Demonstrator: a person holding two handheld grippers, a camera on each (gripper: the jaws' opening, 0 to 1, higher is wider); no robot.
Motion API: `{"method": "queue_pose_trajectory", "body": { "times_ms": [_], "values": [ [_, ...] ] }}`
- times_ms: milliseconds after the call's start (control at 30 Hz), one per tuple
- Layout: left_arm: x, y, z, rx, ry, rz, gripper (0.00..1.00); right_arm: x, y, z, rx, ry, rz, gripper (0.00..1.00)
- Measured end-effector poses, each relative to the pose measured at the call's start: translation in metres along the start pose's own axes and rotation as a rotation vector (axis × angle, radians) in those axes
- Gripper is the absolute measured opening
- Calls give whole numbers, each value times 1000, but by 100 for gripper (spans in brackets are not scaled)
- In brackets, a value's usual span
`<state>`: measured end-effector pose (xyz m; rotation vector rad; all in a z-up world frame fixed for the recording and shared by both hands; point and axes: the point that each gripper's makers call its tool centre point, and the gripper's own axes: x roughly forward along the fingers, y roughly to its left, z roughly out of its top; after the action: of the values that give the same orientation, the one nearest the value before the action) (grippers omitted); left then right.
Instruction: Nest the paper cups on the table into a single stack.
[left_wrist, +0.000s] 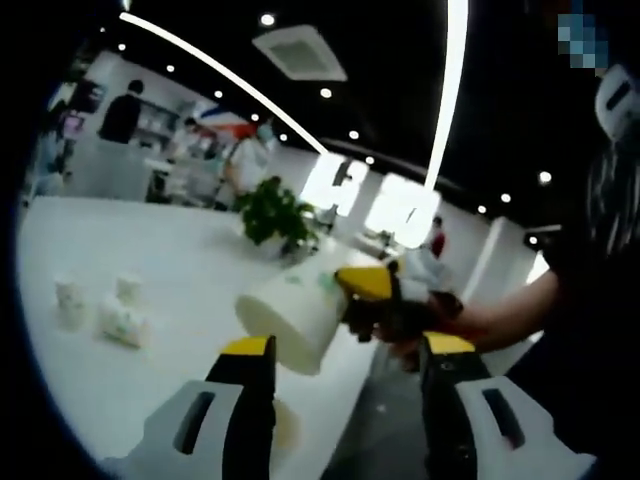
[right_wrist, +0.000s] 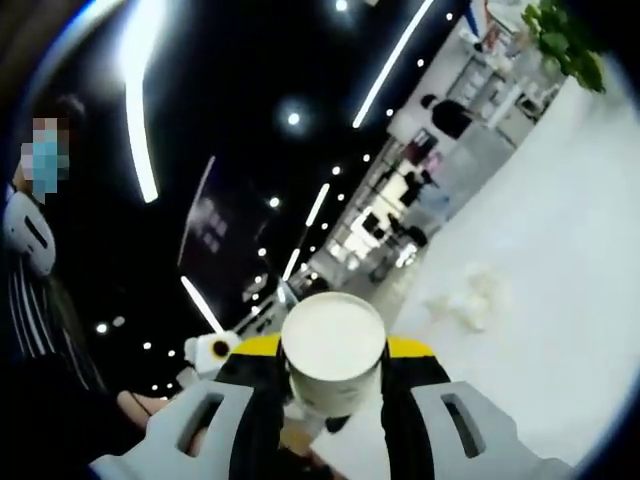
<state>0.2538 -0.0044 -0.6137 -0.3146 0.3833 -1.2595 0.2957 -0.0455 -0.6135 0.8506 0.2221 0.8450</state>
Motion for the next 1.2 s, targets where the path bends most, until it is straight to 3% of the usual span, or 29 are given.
{"method": "queue_pose_trajectory", "body": {
  "times_ms": [200, 600, 767, 1200],
  "values": [
    [-1, -1, 9, -31, -46, -25, 51, 5, 1, -7, 20, 15, 14, 34],
    [-10, -4, 25, -75, -128, -54, 39, 7, 8, -4, 155, -31, 75, 34],
    [-13, -10, 31, -49, -155, -69, 34, 4, 12, -6, 211, -46, 111, 34],
    [-18, -15, 32, -58, -171, -99, 12, -1, 29, -10, 222, -61, 185, 34]
  ]
}}
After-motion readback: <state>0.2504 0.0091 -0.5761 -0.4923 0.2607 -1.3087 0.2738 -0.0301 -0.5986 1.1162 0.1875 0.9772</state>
